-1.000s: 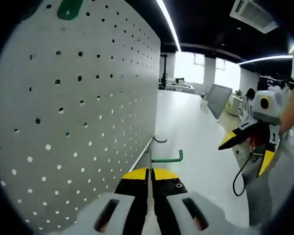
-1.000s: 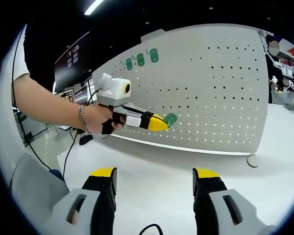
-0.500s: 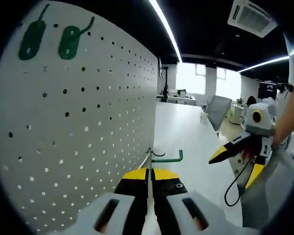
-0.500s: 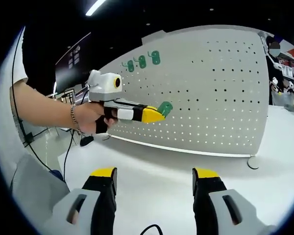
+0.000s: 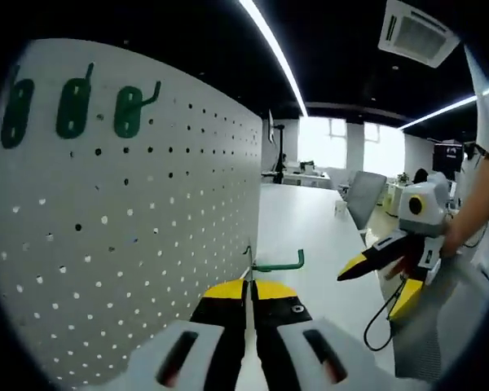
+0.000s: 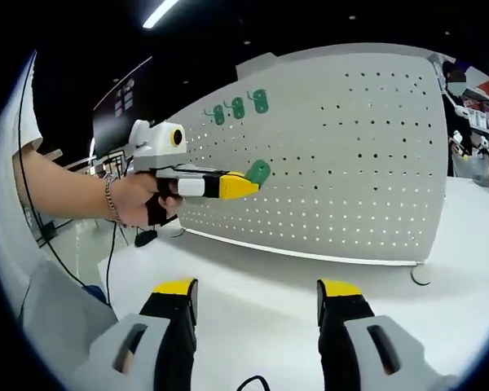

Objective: Insert the hook assembly into the mounting plate slot until the hook locks in place.

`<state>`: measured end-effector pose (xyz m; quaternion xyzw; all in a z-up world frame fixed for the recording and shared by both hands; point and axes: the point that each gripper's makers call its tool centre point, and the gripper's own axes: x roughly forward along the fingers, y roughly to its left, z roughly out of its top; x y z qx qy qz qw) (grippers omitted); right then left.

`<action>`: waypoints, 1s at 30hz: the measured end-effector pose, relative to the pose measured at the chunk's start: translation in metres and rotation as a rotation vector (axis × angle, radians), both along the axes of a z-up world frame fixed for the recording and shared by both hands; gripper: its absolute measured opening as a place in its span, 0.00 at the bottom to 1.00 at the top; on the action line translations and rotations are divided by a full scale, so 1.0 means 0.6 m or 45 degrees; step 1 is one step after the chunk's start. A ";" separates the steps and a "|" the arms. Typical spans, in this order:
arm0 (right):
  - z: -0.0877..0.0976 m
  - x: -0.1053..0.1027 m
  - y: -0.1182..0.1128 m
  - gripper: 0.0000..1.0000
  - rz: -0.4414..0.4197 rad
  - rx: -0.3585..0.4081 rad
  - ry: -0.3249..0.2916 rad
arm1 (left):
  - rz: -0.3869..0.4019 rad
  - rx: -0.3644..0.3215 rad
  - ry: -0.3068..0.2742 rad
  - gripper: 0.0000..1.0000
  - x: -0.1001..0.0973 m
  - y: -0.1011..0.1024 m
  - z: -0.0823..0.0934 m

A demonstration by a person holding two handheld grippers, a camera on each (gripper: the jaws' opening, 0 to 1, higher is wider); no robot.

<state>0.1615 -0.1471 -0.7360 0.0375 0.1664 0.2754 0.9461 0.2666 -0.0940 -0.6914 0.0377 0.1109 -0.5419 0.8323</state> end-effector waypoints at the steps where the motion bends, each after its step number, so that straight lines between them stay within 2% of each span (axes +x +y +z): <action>1: -0.001 0.000 0.001 0.56 0.000 0.000 0.003 | 0.006 -0.007 0.000 0.02 -0.001 0.003 0.002; 7: 0.006 0.001 0.008 0.55 0.009 0.012 -0.007 | 0.032 -0.047 -0.009 0.02 -0.009 0.013 0.021; 12: 0.004 0.002 0.008 0.55 0.004 0.030 0.015 | 0.049 -0.072 -0.020 0.02 -0.012 0.020 0.036; 22: 0.015 0.001 0.014 0.57 0.012 0.030 -0.008 | 0.064 -0.104 -0.031 0.02 -0.027 0.033 0.048; 25: 0.019 0.002 0.015 0.57 0.016 0.029 -0.021 | 0.074 -0.147 -0.023 0.02 -0.032 0.039 0.059; 30: 0.023 0.004 0.017 0.57 0.020 0.037 -0.032 | 0.075 -0.193 -0.050 0.02 -0.043 0.047 0.076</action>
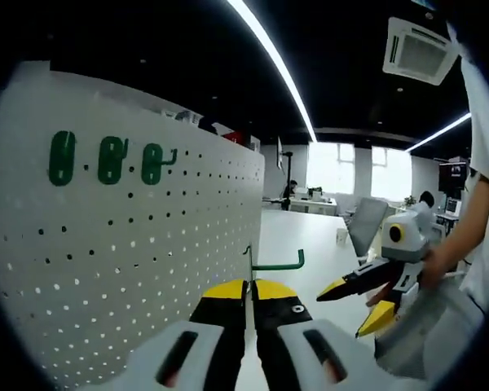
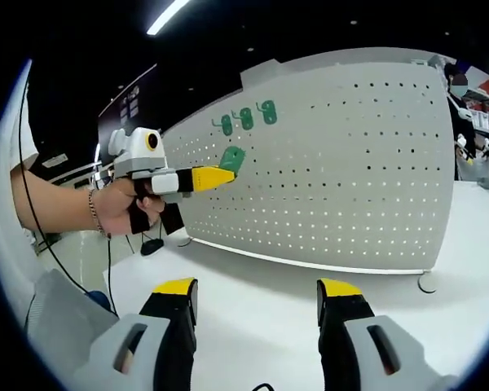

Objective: Insert the hook assembly into the mounting plate slot until the hook locks in place.

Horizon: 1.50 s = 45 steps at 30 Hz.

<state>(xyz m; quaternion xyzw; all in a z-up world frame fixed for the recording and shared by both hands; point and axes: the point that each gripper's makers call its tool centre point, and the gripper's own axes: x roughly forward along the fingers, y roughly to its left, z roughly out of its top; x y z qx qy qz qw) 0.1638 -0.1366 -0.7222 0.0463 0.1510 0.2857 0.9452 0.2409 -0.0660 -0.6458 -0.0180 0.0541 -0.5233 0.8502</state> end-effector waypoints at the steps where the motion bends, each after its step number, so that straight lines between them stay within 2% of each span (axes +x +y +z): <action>1: 0.002 0.000 0.001 0.57 0.002 0.001 -0.005 | 0.007 -0.002 -0.008 0.02 -0.001 0.003 0.003; 12: 0.013 0.001 0.009 0.57 0.012 0.017 -0.031 | 0.061 -0.092 -0.052 0.02 -0.021 0.029 0.044; 24: 0.022 -0.001 0.014 0.57 0.023 0.027 -0.058 | 0.144 -0.139 -0.055 0.02 -0.043 0.065 0.057; 34: 0.027 -0.001 0.017 0.57 0.024 0.033 -0.066 | 0.166 -0.140 -0.040 0.02 -0.046 0.070 0.048; 38: 0.054 -0.003 0.022 0.56 0.029 0.081 -0.133 | 0.172 -0.131 -0.037 0.02 -0.046 0.071 0.042; 40: 0.073 -0.003 0.021 0.53 0.022 0.109 -0.187 | 0.174 -0.127 -0.035 0.02 -0.045 0.071 0.040; 41: 0.090 -0.003 0.020 0.51 0.022 0.149 -0.243 | 0.175 -0.127 -0.034 0.02 -0.045 0.072 0.040; 42: 0.100 -0.006 0.023 0.50 0.031 0.197 -0.253 | 0.176 -0.127 -0.033 0.02 -0.045 0.072 0.040; 45: 0.123 -0.013 0.028 0.49 0.063 0.239 -0.316 | 0.180 -0.125 -0.027 0.02 -0.045 0.072 0.037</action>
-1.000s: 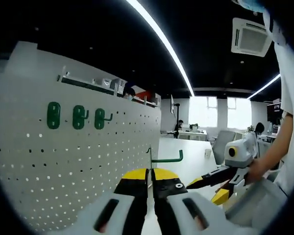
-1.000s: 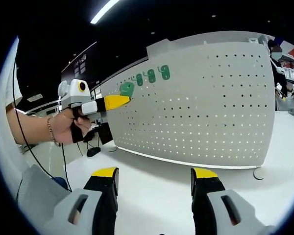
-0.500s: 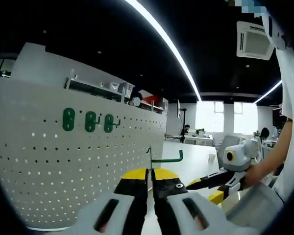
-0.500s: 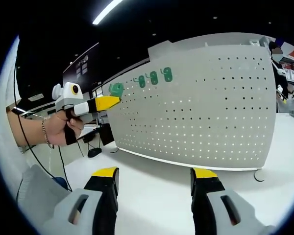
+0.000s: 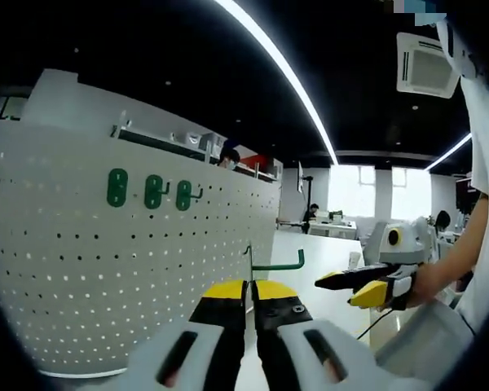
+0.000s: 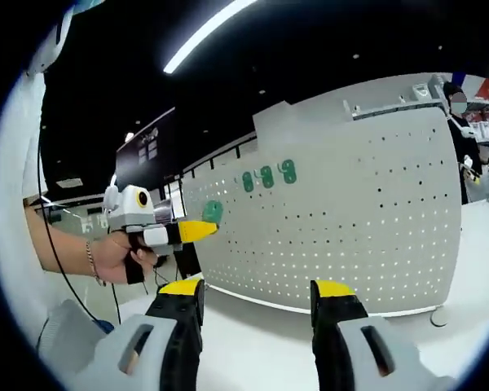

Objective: Insert the hook assembly into the mounting plate slot until the hook locks in place.

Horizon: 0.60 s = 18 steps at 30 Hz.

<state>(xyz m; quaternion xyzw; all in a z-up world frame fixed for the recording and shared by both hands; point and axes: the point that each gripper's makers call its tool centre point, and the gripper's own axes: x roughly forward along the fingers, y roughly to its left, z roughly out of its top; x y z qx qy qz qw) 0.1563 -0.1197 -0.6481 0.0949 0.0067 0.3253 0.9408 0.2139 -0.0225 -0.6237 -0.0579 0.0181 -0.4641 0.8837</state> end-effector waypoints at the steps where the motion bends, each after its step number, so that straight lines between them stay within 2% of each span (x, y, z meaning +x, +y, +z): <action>1: 0.003 -0.001 0.001 0.49 0.005 0.013 0.002 | 0.000 0.001 0.001 0.02 0.000 0.000 -0.001; 3: 0.011 -0.001 0.001 0.49 0.004 0.028 -0.010 | 0.001 0.004 0.000 0.02 0.000 0.000 -0.002; 10: 0.009 -0.002 0.012 0.49 0.034 0.032 0.006 | 0.009 0.010 -0.007 0.02 0.000 -0.001 -0.002; 18: 0.024 0.005 0.040 0.49 0.087 0.073 0.000 | 0.023 0.030 -0.013 0.02 -0.002 -0.001 -0.007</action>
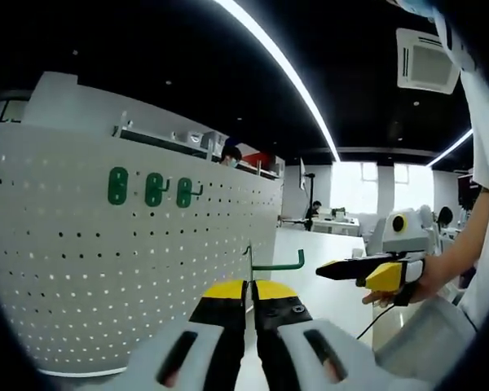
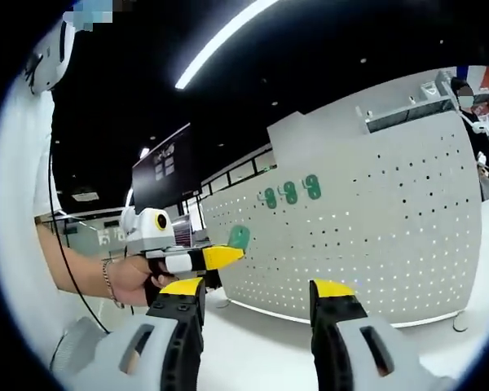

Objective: Insert the hook assembly into the mounting plate slot until the hook locks in place.

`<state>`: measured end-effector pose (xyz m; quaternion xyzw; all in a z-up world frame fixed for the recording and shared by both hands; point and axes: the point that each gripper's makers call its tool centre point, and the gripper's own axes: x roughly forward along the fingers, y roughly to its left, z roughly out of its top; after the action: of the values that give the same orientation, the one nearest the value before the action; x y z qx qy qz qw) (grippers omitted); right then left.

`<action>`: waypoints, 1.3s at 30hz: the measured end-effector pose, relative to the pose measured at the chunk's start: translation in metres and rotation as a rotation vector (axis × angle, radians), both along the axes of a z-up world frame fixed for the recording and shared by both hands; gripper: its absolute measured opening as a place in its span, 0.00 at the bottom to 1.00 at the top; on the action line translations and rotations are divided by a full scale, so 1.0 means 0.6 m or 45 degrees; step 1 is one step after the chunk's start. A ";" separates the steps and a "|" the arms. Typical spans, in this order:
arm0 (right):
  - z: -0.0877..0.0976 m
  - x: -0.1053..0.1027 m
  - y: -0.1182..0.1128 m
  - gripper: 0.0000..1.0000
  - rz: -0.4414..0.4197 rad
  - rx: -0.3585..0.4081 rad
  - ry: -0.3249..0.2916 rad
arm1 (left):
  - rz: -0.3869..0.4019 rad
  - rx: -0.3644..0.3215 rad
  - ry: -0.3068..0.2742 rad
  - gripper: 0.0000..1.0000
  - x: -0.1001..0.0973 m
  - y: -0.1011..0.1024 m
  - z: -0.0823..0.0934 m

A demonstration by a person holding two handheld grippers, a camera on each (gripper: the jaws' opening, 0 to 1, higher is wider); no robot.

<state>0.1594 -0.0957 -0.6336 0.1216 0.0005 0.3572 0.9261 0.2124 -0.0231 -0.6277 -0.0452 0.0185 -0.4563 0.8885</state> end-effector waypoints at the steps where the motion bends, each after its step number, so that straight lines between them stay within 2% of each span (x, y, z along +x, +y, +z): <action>1: 0.001 0.002 0.002 0.49 0.002 0.003 0.000 | 0.001 0.000 0.000 0.02 0.000 0.000 0.000; 19: 0.024 0.020 0.058 0.48 0.060 0.083 0.000 | 0.018 0.039 -0.014 0.02 -0.007 -0.008 -0.004; 39: 0.040 0.038 0.092 0.45 0.093 0.109 -0.008 | 0.027 0.038 -0.018 0.02 -0.014 -0.008 0.000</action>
<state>0.1821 -0.0406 -0.6096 0.1598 -0.0134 0.3907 0.9065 0.2039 -0.0278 -0.6275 -0.0290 0.0184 -0.4469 0.8939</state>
